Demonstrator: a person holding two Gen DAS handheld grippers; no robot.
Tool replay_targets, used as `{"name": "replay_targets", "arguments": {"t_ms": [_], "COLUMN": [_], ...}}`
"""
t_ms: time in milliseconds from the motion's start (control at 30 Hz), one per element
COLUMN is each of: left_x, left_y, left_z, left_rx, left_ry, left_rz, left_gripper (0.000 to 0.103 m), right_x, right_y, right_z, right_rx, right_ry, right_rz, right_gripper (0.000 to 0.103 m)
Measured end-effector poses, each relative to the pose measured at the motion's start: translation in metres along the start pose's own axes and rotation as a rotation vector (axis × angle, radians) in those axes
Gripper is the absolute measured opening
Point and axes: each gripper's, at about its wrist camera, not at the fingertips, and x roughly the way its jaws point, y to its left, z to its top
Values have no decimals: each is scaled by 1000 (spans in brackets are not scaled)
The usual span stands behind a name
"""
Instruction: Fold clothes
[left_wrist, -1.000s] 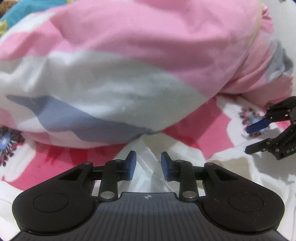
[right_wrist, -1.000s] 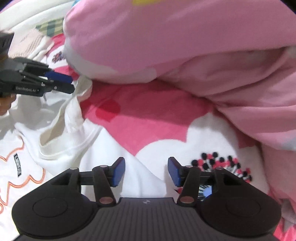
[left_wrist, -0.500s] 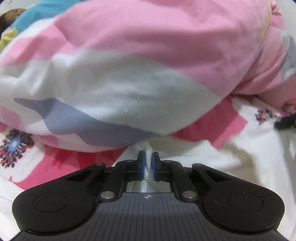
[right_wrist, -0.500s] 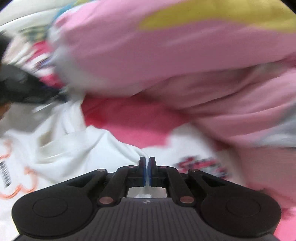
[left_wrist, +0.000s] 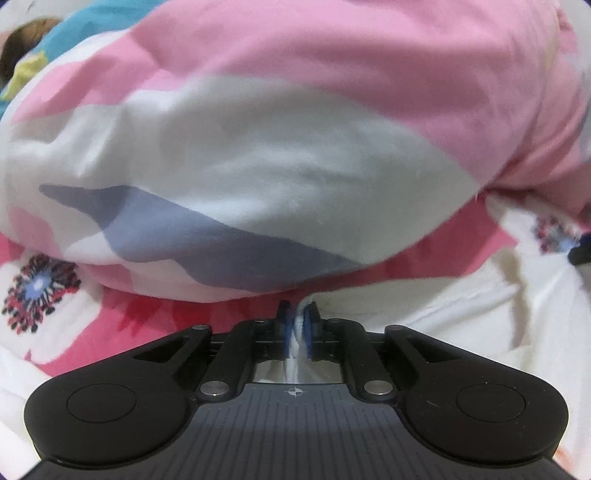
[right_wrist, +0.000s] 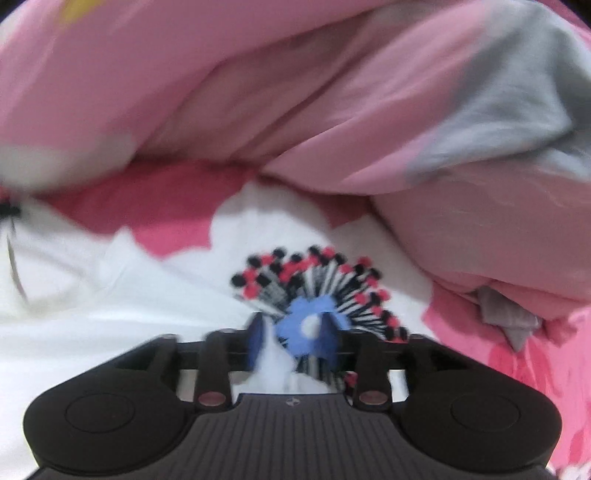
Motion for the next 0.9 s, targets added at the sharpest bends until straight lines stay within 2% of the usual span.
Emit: {"name": "replay_targets", "arguments": {"t_ms": [67, 167, 233, 367, 500, 600, 733, 767, 833, 900], "left_x": [-6, -16, -23, -36, -27, -27, -13, -8, 0, -1], "left_y": [1, 2, 2, 4, 4, 13, 13, 12, 13, 19], "left_z": [2, 4, 6, 9, 10, 3, -2, -4, -6, -6], "left_rx": [1, 1, 2, 3, -25, -39, -20, -15, -23, -58], "left_ry": [-9, -24, -33, -52, -65, -53, -30, -21, -3, 8], "left_rz": [4, 9, 13, 20, 33, 27, 23, 25, 30, 30], "left_gripper": [31, 33, 34, 34, 34, 34, 34, 34, 34, 34], "right_x": [-14, -35, -44, -54, -51, -32, 25, 36, 49, 51], "right_y": [-23, -47, -46, -1, 58, 88, 115, 118, 115, 98], "right_z": [4, 4, 6, 11, 19, 26, 26, 26, 31, 35], "right_rx": [133, 349, 402, 319, 169, 100, 90, 93, 132, 262], "right_ry": [-12, -44, -49, -23, -33, -10, 88, 79, 18, -25], "right_rz": [41, 101, 164, 287, 324, 358, 353, 337, 332, 360], "right_gripper": [45, 46, 44, 40, 38, 36, 27, 22, 21, 20]}}
